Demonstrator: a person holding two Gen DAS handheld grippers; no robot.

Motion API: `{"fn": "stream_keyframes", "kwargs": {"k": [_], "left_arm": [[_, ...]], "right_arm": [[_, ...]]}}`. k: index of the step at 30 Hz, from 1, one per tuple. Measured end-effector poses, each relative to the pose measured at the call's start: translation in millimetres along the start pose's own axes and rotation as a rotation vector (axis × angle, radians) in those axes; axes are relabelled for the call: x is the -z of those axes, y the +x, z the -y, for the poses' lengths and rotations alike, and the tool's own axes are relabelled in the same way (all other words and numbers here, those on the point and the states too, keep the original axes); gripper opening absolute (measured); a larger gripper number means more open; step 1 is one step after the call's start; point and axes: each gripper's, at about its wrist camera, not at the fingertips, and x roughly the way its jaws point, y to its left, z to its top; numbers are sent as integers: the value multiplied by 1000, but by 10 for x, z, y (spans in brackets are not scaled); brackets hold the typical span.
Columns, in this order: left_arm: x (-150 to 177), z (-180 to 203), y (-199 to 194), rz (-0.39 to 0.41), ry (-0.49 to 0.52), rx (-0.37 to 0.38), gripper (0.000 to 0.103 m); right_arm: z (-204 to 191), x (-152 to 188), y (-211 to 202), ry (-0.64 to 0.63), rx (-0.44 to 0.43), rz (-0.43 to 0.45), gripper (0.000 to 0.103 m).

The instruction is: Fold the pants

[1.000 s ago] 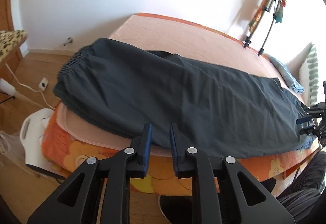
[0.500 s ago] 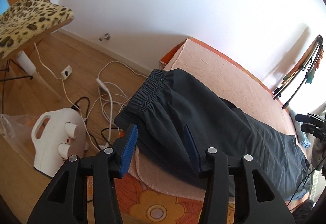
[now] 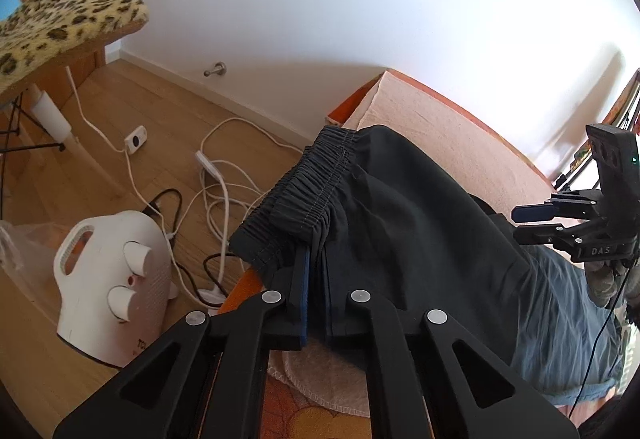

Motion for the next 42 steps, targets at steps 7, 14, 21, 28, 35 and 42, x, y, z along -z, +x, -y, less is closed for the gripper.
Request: {"fn": "stream_keyframes", "kwargs": {"k": [7,14,21,28,35,42], "left_arm": [[59,-45,-120,28,21,-19,4],[38,-91,-120,12,17,-32,11],[-35,-461,-195,19,-151,30,55],[-78,-712,183,-90,-396,222,59],[-77,-744,143,-64,-465,302,59],[-99,-709,196,-93,-432,277,65]], "right_arm": [[-107,26,97,-50,8,-32,9],[-209,-42,-73,-94,133,-12,16],[-385,-189,-241,-86,92,36,42],[-721,-435,-190,-36,-17,67,43],[-886,-432,42,-6,-63,21,42],[-966,-343,349,-10,-58,-47,38]]}}
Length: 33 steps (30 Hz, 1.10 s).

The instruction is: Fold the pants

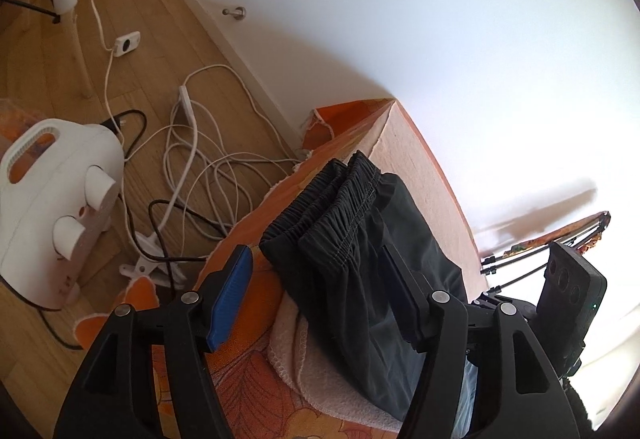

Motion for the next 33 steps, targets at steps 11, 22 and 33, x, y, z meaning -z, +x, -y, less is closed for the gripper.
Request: {"fn": "stream_keyframes", "kwargs": {"k": [11,22,33], "left_arm": [[16,-30,163,16,-45,1,59],[83,439,-93,160,226,-121,17],[711,1360,-154,229,698,-144,16]], "right_arm": [[55,5,186,45,1,-38,47],[167,-59,5,165,-114,54,59],[549,-497,-409,390,-303,128,80]]}}
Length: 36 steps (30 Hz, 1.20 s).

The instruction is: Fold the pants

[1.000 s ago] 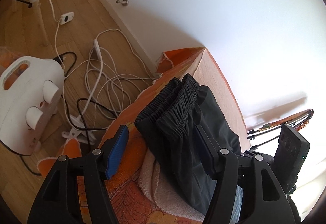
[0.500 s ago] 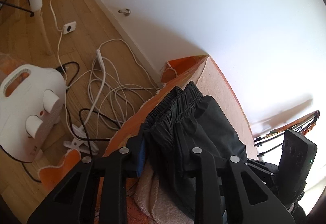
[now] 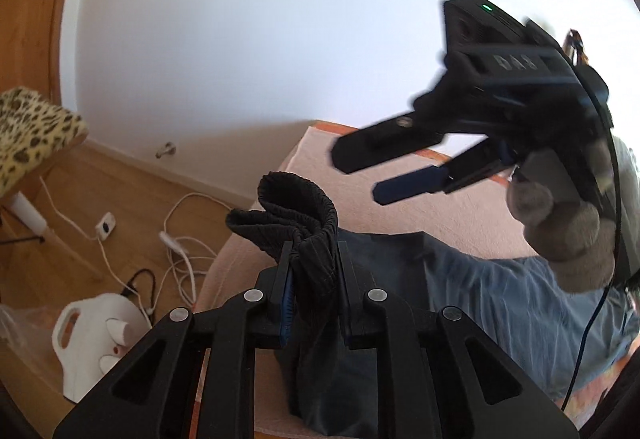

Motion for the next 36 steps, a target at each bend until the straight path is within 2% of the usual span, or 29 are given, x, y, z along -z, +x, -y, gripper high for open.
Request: {"fn": "stream_keyframes", "kwargs": {"k": [4,9,14,16,18,21,24,31,36], "left_arm": [[93,216,66,-16,71,10,16],[198,312,109,-19,78,10,16],[246,330,112,-13,59,11,16],[253,324,107,-14,46,15,16],[260,308,97,-16,39,20,16],[234,326,72,-13,41,28,16],[170,376,-6,7,54,34,16],[-53,721,-217,62,108,90,15],[-277,1099,-324,74,163,170,15]], "right_arm": [[-113,-107,179,-26,67,-72,80],[-330,-90,554,-117,163,-238,77],[-364,-4,790,-174,264,-319,72],[-309,38,848,-165,286,-345,60],[-257,103,837,-169,298,-359,37],[-179,109,744,-121,272,-326,25],[-88,92,522,-55,221,-255,15],[-39,159,-198,21,125,-79,13],[44,278,-850,67,97,27,13]]}}
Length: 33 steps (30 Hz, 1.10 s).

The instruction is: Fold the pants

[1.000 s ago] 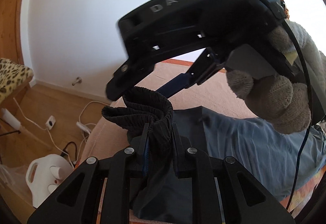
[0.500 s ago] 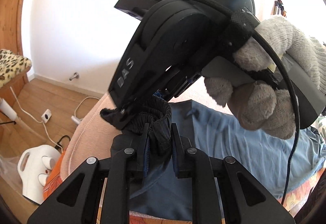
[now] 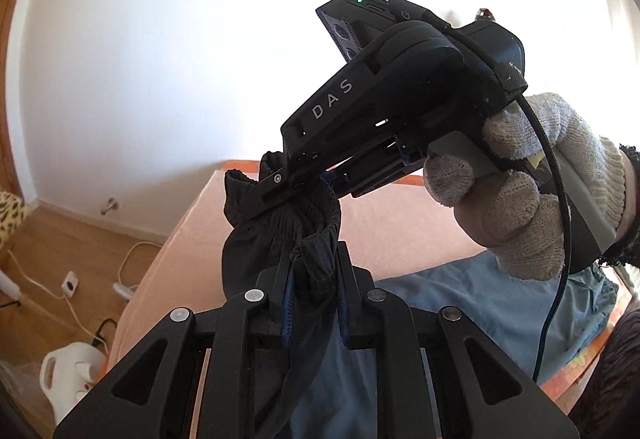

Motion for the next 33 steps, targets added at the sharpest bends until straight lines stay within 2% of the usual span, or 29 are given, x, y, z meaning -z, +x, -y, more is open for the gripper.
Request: {"fn": "stream_keyframes", "kwargs": {"k": [5,12,17,20,22,26,30,33], "left_arm": [[-266,562,3,-11,79,96,15],[-533,1444,88,-49,197,263,15],[-573,2112,246,-149,239,419,20],[-552,2323,289,-205,220,494,24],[-550,2354,265,-196,226,488,31],[-468,2139,393,-220,233,396,33],[-273,2031,641,-304,206,298,33],[-43,2059,723,-368,210,277,33]], "right_arm": [[215,244,-673,48,0,96,13],[638,837,-1665,158,33,241,13],[1030,1469,-2252,258,68,327,12],[1341,1873,-2548,322,96,372,12],[1563,2157,-2702,376,122,397,12],[2101,2784,-3076,484,145,443,12],[2502,3350,-3269,561,173,463,12],[2797,3744,-3363,644,161,479,12]]}}
